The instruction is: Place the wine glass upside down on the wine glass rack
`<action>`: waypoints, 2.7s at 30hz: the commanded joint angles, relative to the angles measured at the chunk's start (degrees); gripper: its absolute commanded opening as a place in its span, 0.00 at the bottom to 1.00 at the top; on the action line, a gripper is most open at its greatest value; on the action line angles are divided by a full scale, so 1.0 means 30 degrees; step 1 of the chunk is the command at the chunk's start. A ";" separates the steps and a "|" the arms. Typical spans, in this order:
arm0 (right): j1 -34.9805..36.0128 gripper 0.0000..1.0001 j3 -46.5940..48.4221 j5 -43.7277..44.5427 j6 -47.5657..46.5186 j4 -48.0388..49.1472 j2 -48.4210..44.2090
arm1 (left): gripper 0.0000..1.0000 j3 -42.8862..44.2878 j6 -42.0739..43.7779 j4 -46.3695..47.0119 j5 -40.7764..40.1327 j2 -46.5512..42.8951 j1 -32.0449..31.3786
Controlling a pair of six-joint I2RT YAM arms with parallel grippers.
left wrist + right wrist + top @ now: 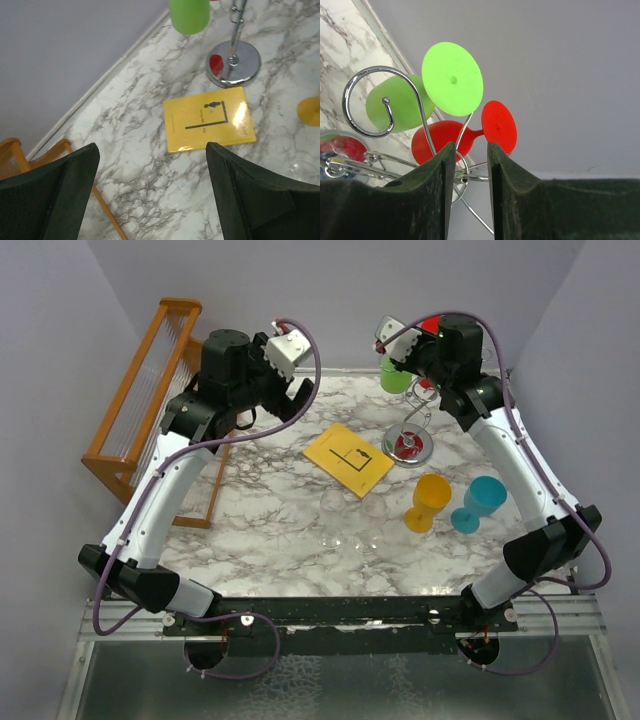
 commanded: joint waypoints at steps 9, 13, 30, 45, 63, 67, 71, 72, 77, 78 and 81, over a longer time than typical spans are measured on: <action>0.0032 0.36 0.0467 -0.2549 0.6744 -0.0507 -0.3034 | 0.89 -0.1474 0.3974 -0.5057 0.6162 -0.0445 -0.1992; -0.0169 0.42 0.0479 -0.2801 0.8162 -0.0565 -0.3690 | 0.87 -0.1647 0.5531 -0.6466 0.5187 -0.0029 -0.3476; -0.2033 0.80 -0.0728 -0.4671 1.0025 -0.0639 -0.5719 | 0.60 -0.1437 0.7883 -0.8836 0.2302 0.2576 -0.6950; -0.2219 0.80 -0.1022 -0.4889 0.9814 -0.0727 -0.5709 | 0.26 -0.1567 0.8415 -0.9553 0.1418 0.4131 -0.8038; -0.2580 0.80 -0.1061 -0.4101 0.9433 -0.0510 -0.5649 | 0.00 -0.0476 0.9049 -1.2111 -0.3693 0.3030 -0.8084; -0.2729 0.80 -0.1129 -0.4016 0.9436 -0.0424 -0.5720 | 0.00 -0.0160 0.8553 -1.1768 -0.4869 0.2045 -0.8072; -0.2802 0.80 -0.1035 -0.4754 0.9613 -0.0599 -0.5680 | 0.00 0.0923 0.7884 -1.1719 -0.5584 0.1546 -0.7950; -0.2808 0.80 -0.0882 -0.5035 0.9718 -0.0726 -0.5631 | 0.00 0.1385 0.7744 -1.1692 -0.5622 0.1507 -0.7856; -0.2863 0.80 -0.0621 -0.8486 1.0642 -0.1343 -0.5532 | 0.00 0.4139 0.6573 -1.1021 -0.4306 0.1337 -0.6958; -0.2874 0.79 -0.0636 -0.9384 1.0843 -0.1482 -0.5521 | 0.00 0.4695 0.6276 -1.0843 -0.3928 0.1349 -0.6666; -0.2892 0.79 -0.0709 -1.1013 1.1607 -0.1519 -0.5355 | 0.00 0.6322 0.5147 -1.0173 -0.3120 0.1434 -0.5762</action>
